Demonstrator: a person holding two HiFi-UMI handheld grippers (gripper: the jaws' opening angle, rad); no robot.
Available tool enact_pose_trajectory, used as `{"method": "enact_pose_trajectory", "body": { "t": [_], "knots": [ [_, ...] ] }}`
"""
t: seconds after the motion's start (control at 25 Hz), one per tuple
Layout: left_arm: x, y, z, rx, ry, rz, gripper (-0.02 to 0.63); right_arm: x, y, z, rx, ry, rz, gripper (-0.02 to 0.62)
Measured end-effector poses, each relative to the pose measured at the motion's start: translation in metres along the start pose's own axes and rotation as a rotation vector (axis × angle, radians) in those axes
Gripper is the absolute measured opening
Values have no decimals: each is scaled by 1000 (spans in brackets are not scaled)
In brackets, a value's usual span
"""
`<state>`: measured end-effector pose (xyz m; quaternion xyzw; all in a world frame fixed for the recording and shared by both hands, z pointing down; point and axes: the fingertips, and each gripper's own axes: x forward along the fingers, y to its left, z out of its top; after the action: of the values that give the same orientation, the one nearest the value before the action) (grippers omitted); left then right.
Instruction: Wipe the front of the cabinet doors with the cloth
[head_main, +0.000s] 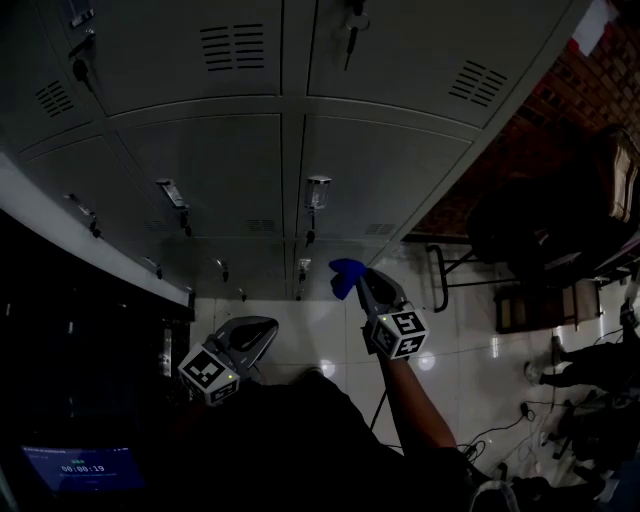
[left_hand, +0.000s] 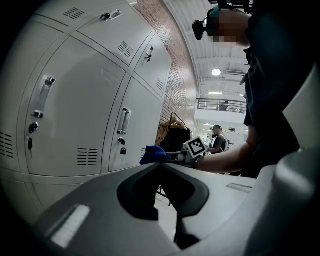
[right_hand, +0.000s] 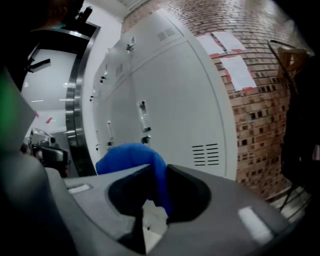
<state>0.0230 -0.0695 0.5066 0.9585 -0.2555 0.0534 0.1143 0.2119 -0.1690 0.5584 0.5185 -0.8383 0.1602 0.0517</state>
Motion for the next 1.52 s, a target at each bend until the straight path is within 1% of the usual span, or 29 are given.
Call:
{"method": "enact_pose_trajectory", "body": {
  "t": [0.12,0.24,0.32,0.4,0.48,0.56,0.68,0.84,0.88,0.92,0.96,1.2,1.52],
  "knots": [
    [-8,2,6,8,-16,-4,0,-12,54,14,-53,-27,95,69],
    [-20,8,15,23,-33,-6,0,-19,104,36,-91,-81,165,69],
    [-30,12,20,30,-45,-5,0,-21,134,48,-98,-112,209,69],
    [-41,16,24,30,-57,2,0,-22,161,57,-99,-123,244,69],
    [-54,22,26,34,-66,18,0,-22,180,60,-115,-116,257,69],
    [-63,35,30,47,-79,40,0,-17,186,59,-146,-101,241,69],
    [-78,56,36,85,-83,76,0,-12,185,60,-164,-116,231,69],
    [-102,67,19,57,-64,110,0,-21,192,40,-154,-86,238,67],
    [-103,69,18,53,-64,109,0,-21,195,41,-157,-94,243,58],
    [-103,70,18,52,-66,106,0,-21,198,43,-161,-107,249,10],
    [-103,70,18,52,-71,102,0,-20,202,46,-162,-120,253,0],
    [-100,67,27,59,-102,82,0,-18,213,59,-162,-157,264,0],
    [-97,64,34,64,-110,63,0,-16,217,60,-154,-148,268,0]
  ]
}}
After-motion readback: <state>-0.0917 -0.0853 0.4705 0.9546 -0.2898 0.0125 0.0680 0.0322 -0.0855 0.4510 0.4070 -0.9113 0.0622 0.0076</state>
